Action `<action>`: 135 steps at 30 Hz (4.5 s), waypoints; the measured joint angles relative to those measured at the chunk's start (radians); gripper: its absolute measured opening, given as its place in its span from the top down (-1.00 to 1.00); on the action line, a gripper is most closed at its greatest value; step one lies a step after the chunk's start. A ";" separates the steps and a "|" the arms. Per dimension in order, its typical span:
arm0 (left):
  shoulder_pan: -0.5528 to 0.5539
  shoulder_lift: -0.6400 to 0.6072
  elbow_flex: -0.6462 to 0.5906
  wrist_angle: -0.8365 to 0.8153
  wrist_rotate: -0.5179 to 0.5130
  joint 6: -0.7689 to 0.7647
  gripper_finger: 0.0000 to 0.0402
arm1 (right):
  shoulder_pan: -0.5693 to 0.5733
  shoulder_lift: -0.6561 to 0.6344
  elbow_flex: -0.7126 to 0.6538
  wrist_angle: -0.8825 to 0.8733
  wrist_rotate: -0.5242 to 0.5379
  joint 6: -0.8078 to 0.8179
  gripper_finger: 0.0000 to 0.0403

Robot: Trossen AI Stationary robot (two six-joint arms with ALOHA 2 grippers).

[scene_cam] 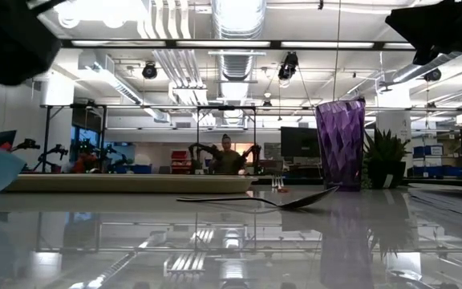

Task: Pick and place plate/cup/fork/spoon on tray
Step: Put the blue plate on the brown tray, then put the purple cup on the brown tray

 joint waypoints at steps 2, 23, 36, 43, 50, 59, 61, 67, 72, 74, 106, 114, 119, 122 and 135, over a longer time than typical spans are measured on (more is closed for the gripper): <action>0.000 -0.006 0.032 0.009 0.020 0.083 0.98 | 0.000 0.000 0.000 0.000 0.000 0.000 0.66; 0.096 -0.013 0.636 -0.430 -0.413 0.813 0.99 | 0.000 0.000 0.000 -0.001 0.001 -0.014 0.66; 0.452 -0.054 0.652 -0.744 -0.511 1.205 1.00 | 0.000 0.000 0.000 -0.001 0.001 -0.027 0.66; 0.712 -0.058 0.437 -0.842 -0.469 1.213 1.00 | 0.000 0.000 -0.001 -0.001 0.002 -0.037 0.66; 0.903 -0.058 0.155 -0.639 -0.358 1.320 1.00 | 0.000 0.000 -0.001 -0.001 0.002 -0.048 0.66; 0.979 -0.053 0.016 -0.449 -0.279 1.365 1.00 | 0.000 0.000 -0.001 -0.002 0.002 -0.057 0.66; 0.980 -0.054 0.005 -0.439 -0.279 1.362 1.00 | 0.000 0.000 -0.001 -0.002 0.002 -0.059 0.66; 0.980 -0.055 -0.014 -0.431 -0.278 1.336 1.00 | 0.000 0.000 -0.001 -0.002 0.002 -0.061 0.66; 0.980 -0.055 -0.015 -0.430 -0.276 1.337 1.00 | 0.000 0.000 -0.001 -0.002 0.002 -0.062 0.66; 0.980 -0.055 -0.015 -0.429 -0.275 1.337 0.97 | 0.000 0.000 -0.001 -0.002 0.002 -0.062 0.66; 0.795 -0.595 -0.400 0.662 -0.272 2.127 0.68 | 0.000 0.001 -0.001 0.068 0.000 0.279 0.66; 0.798 -0.795 -0.578 0.781 -0.272 2.150 0.69 | 0.000 0.005 -0.001 0.083 0.000 0.283 0.66; 0.798 -0.876 -0.647 0.796 -0.273 2.158 0.69 | 0.000 0.005 -0.001 0.084 0.052 0.287 0.66; 0.798 -0.912 -0.667 0.806 -0.275 2.179 0.69 | 0.000 0.005 -0.001 0.085 0.082 0.288 0.66; 0.798 -0.978 -0.702 0.838 -0.279 2.122 0.69 | 0.000 0.074 0.009 0.089 0.107 0.290 0.66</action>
